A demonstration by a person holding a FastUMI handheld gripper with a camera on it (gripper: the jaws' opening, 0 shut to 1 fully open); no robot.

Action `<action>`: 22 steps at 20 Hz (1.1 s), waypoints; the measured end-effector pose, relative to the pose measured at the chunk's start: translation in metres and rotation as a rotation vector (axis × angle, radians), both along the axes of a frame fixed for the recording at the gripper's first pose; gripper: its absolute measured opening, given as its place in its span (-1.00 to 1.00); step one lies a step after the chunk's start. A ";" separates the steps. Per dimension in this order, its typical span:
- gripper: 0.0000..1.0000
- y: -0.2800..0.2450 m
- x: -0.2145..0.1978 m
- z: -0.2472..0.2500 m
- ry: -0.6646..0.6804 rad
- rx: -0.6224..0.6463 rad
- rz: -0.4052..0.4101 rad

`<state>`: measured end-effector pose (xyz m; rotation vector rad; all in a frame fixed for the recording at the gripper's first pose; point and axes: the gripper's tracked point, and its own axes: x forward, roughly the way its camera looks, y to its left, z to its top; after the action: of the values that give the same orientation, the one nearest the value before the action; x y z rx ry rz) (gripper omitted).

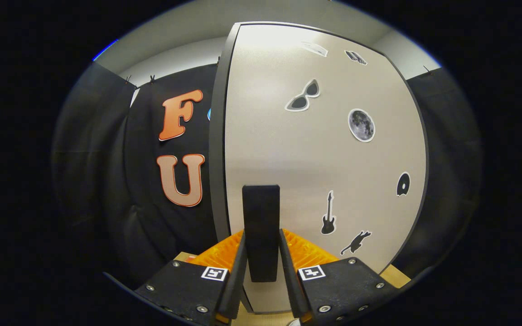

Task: Open the shoe cabinet door, grab the shoes and put them into the shoe cabinet, then close the shoe cabinet door.

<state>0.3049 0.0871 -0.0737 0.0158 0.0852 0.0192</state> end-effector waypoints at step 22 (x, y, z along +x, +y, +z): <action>-0.54 -0.021 -0.053 0.001 0.041 0.023 -0.058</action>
<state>0.2515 0.0657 -0.0726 0.0418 0.1257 -0.0383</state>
